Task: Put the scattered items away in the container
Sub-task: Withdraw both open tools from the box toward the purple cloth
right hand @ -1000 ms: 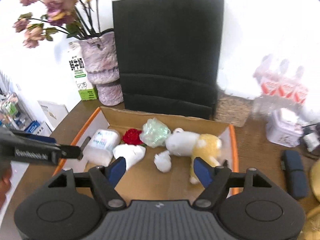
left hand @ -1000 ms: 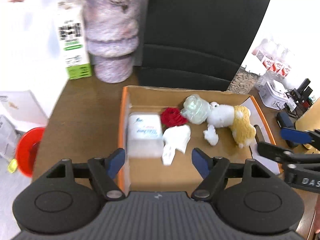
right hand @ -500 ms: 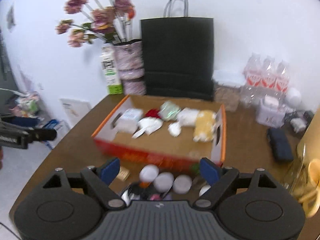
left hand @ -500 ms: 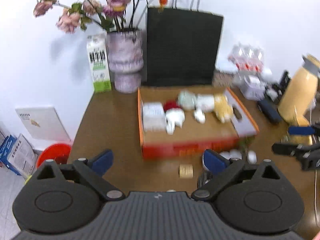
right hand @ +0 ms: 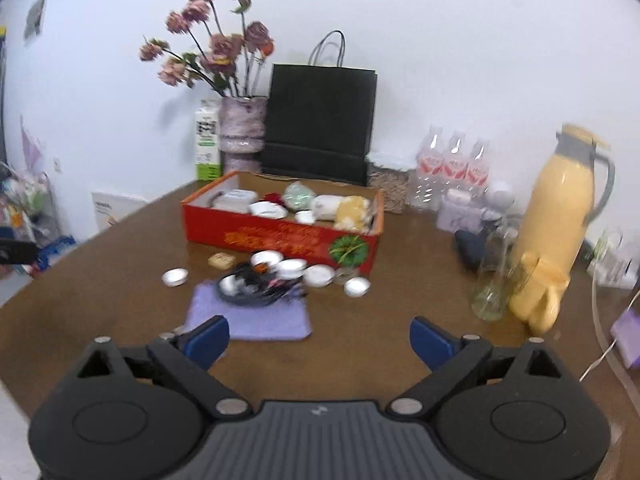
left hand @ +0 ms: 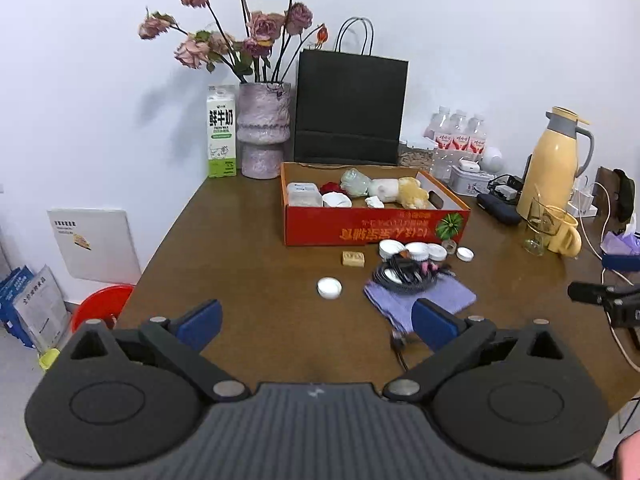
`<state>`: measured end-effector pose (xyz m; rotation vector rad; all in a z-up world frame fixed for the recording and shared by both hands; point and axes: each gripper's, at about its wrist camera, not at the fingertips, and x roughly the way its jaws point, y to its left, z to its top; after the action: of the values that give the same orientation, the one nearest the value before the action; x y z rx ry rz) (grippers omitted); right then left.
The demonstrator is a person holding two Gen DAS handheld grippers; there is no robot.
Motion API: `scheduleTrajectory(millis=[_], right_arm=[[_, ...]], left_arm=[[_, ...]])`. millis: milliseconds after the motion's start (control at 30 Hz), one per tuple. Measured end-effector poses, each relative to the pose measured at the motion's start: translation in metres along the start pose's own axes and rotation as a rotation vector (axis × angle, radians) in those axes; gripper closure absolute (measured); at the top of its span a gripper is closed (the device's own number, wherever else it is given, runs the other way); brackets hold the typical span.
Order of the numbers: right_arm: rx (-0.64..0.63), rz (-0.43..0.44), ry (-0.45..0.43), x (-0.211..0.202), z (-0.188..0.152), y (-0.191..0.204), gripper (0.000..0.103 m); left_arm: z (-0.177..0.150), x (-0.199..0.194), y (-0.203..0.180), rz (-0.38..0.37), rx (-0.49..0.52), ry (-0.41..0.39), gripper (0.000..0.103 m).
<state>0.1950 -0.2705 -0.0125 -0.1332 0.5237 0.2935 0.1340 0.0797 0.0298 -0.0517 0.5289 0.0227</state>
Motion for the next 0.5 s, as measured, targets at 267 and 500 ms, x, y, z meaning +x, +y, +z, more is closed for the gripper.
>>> scheduleTrajectory(millis=[267, 500], right_arm=[[-0.071, 0.077, -0.039, -0.036, -0.056, 0.042, 0.005], [-0.033, 0.144, 0.007, -0.050, -0.085, 0.058, 0.005]], left_arm=[[-0.064, -0.020, -0.045, -0.029, 0.091, 0.019, 0.000], [-0.093, -0.047, -0.065, -0.021, 0.237, -0.145, 0.000]])
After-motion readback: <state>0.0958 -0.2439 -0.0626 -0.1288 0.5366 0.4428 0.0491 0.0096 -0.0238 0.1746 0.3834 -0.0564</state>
